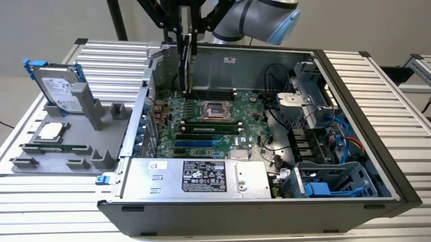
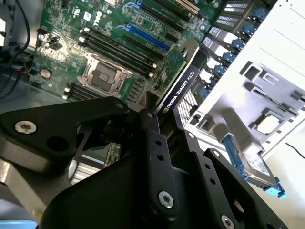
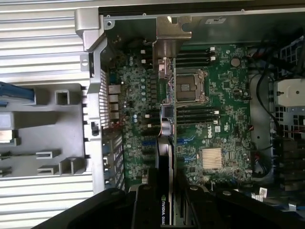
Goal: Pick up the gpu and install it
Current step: 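Pick up the gpu and move the gpu toward the slot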
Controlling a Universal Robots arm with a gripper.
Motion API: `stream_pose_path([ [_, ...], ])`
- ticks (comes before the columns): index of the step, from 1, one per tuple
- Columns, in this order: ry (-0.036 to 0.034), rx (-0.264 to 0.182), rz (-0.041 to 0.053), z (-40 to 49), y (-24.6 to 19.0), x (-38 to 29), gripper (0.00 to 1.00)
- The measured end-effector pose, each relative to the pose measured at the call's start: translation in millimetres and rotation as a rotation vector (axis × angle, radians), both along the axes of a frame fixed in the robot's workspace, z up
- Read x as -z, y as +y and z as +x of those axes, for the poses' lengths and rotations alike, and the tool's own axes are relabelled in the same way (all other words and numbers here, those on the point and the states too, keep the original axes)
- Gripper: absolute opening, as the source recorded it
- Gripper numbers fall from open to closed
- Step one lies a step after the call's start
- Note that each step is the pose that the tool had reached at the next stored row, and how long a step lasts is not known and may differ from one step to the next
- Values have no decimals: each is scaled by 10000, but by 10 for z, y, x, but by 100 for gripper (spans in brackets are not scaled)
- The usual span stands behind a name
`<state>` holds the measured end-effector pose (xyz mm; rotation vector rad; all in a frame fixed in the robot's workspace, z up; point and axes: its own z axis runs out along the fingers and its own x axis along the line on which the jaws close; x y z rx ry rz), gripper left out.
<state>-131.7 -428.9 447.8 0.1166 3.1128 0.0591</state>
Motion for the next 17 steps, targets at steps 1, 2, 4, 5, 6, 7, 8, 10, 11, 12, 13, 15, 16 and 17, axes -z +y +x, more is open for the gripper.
stream_pose_path([
  [1, 0, 1, 0, 17, 0, 0, 0],
  [2, 1, 0, 0, 39, 0, 0, 0],
  [4, 2, -1, 0, 76, 0, 0, 0],
  [5, 2, 0, 0, 94, 0, 0, 0],
  [6, 3, 0, -1, 115, 0, 0, 0],
  [7, 3, 0, 0, 132, 0, 0, 0],
  [8, 3, 0, 0, 151, 0, 0, 0],
  [10, 4, 1, 0, 187, 0, 0, 0],
  [11, 4, 0, 0, 205, 0, 0, 0],
  [12, 4, -1, 1, 222, 0, 0, 0],
  [13, 4, 0, 0, 238, 0, 0, 0],
  [15, 5, 0, 0, 271, 0, 0, 0],
  [16, 5, 0, 0, 287, 0, 0, 0],
  [17, 5, 0, 0, 303, 0, 0, 0],
])
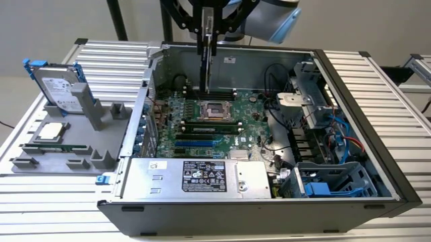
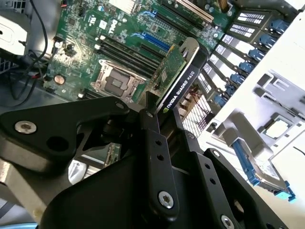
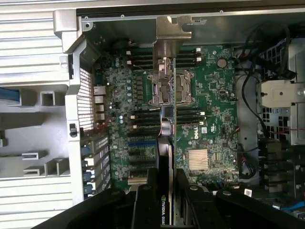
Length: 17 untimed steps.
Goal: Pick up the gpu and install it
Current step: 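Pick up the gpu and move the gpu toward the slot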
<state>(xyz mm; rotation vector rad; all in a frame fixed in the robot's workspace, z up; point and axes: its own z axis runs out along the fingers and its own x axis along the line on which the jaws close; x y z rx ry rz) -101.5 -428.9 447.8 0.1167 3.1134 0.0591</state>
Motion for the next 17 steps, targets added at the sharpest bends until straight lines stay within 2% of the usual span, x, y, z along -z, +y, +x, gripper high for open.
stream_pose_path([
  [17, 0, -1, 0, 252, 0, 0, 0],
])
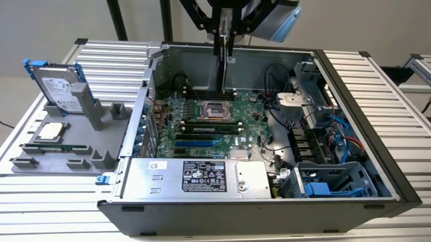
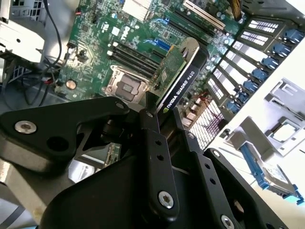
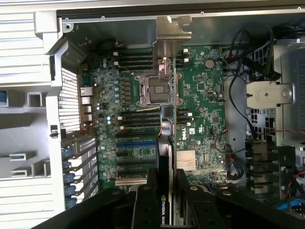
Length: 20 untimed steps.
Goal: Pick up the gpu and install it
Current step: 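Pick up the gpu and move the gpu toward the slot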
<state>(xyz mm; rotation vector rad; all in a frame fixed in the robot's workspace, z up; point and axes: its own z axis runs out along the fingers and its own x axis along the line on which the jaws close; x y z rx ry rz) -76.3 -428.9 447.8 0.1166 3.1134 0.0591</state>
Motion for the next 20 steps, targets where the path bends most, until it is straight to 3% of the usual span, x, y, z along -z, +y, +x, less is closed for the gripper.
stream_pose_path([
  [6, 0, 0, 0, 72, 0, 0, 0],
  [20, 0, 0, 0, 89, 0, 0, 0],
])
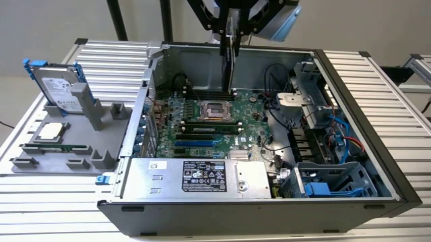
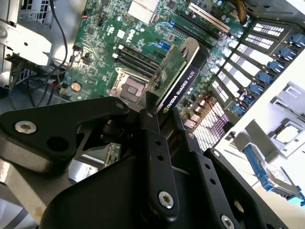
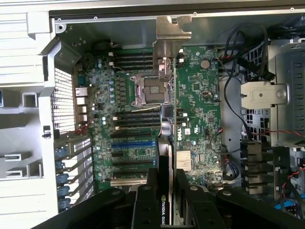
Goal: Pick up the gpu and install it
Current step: 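Pick up the gpu and move the gpu toward the slot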
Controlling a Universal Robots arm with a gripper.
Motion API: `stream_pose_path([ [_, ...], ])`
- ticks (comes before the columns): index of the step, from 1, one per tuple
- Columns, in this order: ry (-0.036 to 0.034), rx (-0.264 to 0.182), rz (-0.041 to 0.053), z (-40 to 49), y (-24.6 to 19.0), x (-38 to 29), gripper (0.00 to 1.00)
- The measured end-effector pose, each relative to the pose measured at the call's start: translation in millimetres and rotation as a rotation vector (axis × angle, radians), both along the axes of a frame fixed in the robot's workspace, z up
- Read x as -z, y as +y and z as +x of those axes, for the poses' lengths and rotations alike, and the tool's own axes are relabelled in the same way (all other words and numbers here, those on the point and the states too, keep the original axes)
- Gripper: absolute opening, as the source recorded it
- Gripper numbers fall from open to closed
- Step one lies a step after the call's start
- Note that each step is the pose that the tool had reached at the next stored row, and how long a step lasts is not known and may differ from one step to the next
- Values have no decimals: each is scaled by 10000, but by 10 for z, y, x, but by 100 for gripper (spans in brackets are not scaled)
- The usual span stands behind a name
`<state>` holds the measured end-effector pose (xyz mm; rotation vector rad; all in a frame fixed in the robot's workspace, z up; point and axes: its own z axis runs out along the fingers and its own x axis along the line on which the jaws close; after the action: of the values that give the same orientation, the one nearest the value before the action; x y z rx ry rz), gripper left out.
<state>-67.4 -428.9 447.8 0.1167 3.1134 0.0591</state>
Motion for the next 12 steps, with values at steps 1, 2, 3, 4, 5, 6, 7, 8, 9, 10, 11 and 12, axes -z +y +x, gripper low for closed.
stream_pose_path([
  [1, 0, 0, -1, 1, 0, 0, 0],
  [2, 0, 0, -1, 1, 0, 0, 0],
  [3, 0, 0, 0, 2, 0, 0, 0],
  [4, 0, 0, 0, 7, 0, 0, 0],
  [5, 0, 0, 0, 12, 0, 0, 0],
  [6, 0, 0, 0, 13, 0, 0, 0],
  [7, 0, 0, 0, 13, 0, 0, 0],
  [8, 0, 0, 0, 14, 0, 0, 0],
  [9, 0, 0, 0, 15, 0, 0, 0],
  [10, 0, 0, 0, 15, 0, 0, 0],
  [11, 0, 0, 0, 16, 0, 0, 0],
  [12, 0, 0, 0, 16, 0, 0, 0],
])
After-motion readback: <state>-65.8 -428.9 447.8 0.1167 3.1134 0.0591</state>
